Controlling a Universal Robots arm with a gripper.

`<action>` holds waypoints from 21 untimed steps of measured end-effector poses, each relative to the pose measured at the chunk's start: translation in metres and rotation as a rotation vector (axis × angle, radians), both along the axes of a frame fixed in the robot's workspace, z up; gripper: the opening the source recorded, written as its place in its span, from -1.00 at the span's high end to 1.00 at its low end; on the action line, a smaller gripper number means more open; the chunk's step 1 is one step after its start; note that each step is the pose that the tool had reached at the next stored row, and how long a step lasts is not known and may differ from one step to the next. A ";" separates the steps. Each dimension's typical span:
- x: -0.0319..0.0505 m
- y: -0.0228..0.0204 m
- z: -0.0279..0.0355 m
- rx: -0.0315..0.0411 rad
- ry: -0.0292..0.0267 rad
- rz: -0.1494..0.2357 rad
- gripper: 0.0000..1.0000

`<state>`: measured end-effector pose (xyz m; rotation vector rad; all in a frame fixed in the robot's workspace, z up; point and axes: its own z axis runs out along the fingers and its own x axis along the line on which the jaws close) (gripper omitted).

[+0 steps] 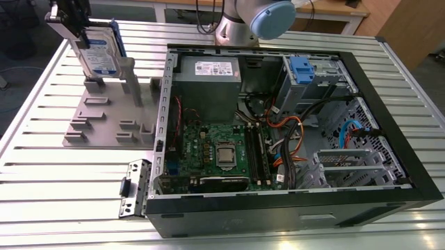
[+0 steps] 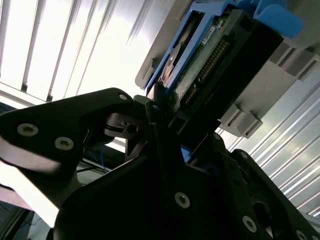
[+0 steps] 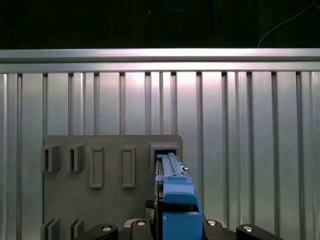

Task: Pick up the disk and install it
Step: 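Pick up the disk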

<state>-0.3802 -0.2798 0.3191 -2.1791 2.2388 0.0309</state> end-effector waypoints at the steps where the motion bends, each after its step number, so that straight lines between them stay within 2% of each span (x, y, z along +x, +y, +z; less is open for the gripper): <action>1: 0.0000 0.0000 0.0006 0.0000 0.0000 0.000 0.27; 21: 0.0000 0.0000 0.0147 0.0004 0.0000 0.000 0.27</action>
